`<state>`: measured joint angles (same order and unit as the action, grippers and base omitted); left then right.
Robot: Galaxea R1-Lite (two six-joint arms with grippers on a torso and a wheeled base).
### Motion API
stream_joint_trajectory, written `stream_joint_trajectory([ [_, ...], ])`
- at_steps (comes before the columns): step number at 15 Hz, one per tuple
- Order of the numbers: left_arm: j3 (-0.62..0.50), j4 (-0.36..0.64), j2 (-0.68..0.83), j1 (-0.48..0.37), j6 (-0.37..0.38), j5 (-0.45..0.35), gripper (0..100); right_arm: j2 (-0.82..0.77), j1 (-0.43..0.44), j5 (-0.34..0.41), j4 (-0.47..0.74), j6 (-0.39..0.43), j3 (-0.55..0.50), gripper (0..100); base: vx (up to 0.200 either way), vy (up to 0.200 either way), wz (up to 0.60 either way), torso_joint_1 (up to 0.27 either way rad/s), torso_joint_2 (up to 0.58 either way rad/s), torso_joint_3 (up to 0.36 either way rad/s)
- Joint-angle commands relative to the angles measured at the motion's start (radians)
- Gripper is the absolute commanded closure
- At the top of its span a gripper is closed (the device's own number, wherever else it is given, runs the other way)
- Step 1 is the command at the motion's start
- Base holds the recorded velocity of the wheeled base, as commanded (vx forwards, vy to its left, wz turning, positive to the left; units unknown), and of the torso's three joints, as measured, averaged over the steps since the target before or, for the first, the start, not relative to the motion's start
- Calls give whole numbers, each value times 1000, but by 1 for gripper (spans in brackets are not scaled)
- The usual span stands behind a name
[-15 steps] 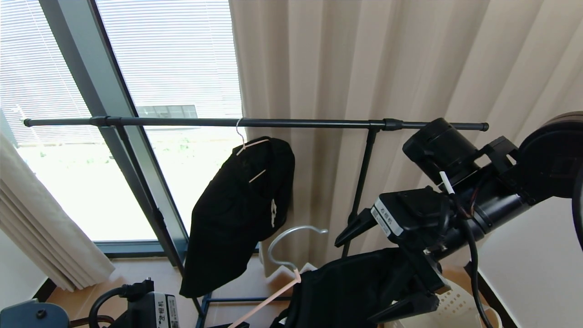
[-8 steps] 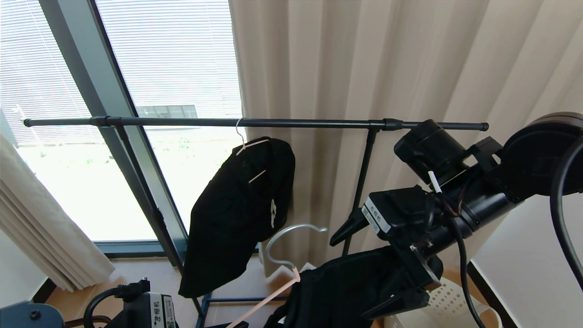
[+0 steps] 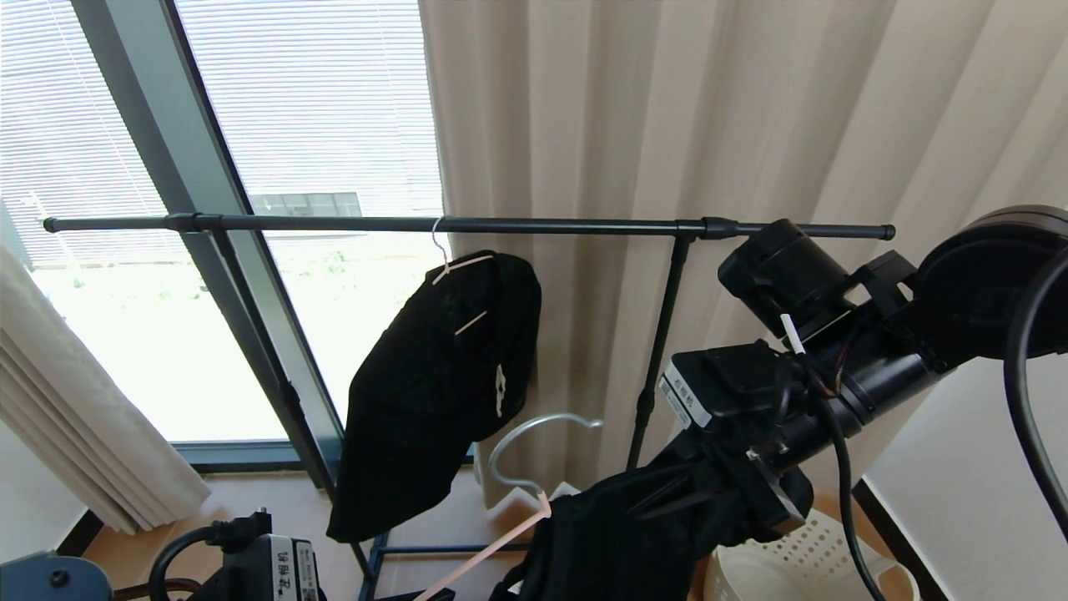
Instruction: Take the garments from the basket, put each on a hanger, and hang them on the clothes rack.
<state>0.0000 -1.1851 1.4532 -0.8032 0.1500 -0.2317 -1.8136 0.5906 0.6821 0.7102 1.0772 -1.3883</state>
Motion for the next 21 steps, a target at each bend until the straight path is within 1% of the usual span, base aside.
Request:
stream_joint_trajectory([
  [1, 0, -1, -2, 1, -1, 0, 100, 5, 0, 0, 0, 0, 0, 100, 0, 0, 0, 0, 0, 0],
  [8, 0, -4, -8, 1, -3, -1, 100, 5, 0, 0, 0, 0, 2, 100, 0, 0, 0, 0, 0, 0],
  [9, 0, -4, -10, -1, -3, -1, 0, 7, 0, 0, 0, 0, 3, 100, 0, 0, 0, 0, 0, 0],
  [13, 0, -7, -11, 9, -18, 0, 0, 22, -5, -1, 0, -5, 0, 100, 0, 0, 0, 0, 0, 0],
  [14, 0, -11, -19, 32, -18, 0, 0, 30, -6, -9, -2, -16, 0, 100, 0, 0, 0, 0, 0, 0],
  [15, 0, -25, -33, 75, -20, -1, 0, 37, -11, -36, -6, -30, -6, 100, 0, 0, 0, 0, 0, 0],
  [16, 0, -47, -48, 136, -30, -3, 0, 48, -15, -87, -31, -51, -8, 100, 0, 0, 0, 0, 0, 0],
  [17, 0, -65, -62, 171, -61, -11, 0, 54, -15, -142, -55, -80, -6, 100, 0, 0, 0, 0, 0, 0],
  [18, -8, -77, -70, 197, -110, -32, 0, 60, -14, -200, -84, -114, -6, 100, 0, 0, 0, 0, 0, 0],
  [19, -29, -77, -71, 217, -168, -41, 0, 60, -9, -266, -121, -148, -5, 100, 0, 0, 0, 0, 0, 0],
  [20, -52, -74, -62, 223, -228, -41, 0, 66, 5, -357, -173, -189, 0, 100, 0, 0, 0, 0, 0, 0],
  [21, -64, -68, -34, 223, -254, -41, 0, 69, 21, -417, -198, -221, 2, 100, 0, 0, 0, 0, 0, 0],
])
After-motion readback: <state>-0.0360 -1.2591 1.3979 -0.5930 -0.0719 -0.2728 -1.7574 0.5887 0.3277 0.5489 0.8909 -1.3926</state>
